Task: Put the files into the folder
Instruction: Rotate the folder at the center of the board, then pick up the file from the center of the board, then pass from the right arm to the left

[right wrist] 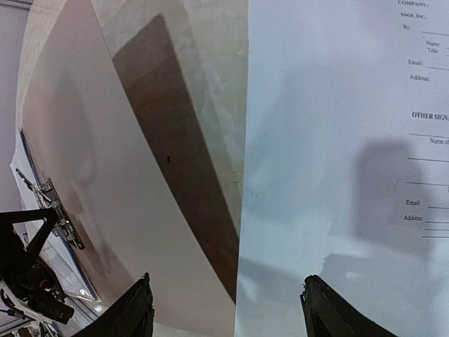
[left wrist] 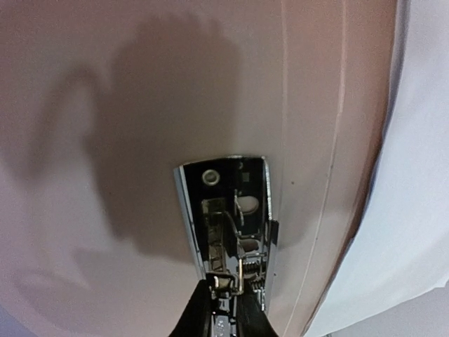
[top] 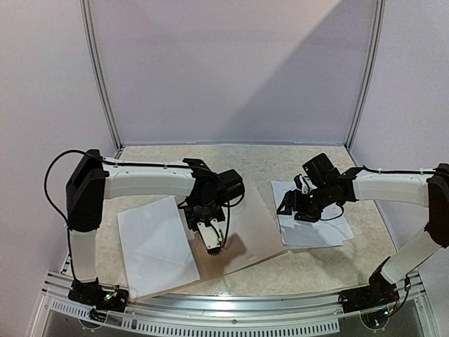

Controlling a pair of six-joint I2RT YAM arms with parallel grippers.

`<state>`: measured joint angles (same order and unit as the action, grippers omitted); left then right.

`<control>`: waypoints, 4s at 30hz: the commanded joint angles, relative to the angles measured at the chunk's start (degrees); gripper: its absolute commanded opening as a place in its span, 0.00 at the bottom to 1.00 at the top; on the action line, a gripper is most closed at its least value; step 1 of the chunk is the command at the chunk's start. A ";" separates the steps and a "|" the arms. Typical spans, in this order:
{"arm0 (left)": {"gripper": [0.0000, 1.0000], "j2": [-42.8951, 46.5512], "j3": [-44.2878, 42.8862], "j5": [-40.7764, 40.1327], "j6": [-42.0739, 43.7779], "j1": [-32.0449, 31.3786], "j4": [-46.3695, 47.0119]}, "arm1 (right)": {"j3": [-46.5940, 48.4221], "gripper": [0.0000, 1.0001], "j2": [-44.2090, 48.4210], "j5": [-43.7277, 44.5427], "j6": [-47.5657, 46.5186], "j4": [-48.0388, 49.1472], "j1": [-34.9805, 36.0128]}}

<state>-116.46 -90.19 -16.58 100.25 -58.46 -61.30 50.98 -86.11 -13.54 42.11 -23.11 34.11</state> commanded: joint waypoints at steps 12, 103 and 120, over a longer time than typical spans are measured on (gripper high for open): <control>0.15 -0.87 4.76 -2.99 4.70 0.55 3.26 | 0.18 0.76 3.13 16.71 -3.09 -15.34 -7.64; 0.53 -14.08 -29.93 56.17 -126.18 15.90 29.24 | 1.05 0.00 14.92 10.64 -17.33 -11.36 -11.26; 0.50 -17.28 -33.95 55.87 -124.84 13.44 29.29 | 0.70 0.00 15.40 10.57 -17.18 -11.46 -11.27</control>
<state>-131.74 -122.10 38.96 -24.93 -43.66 -32.38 52.40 -71.22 -2.31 24.97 -35.46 22.50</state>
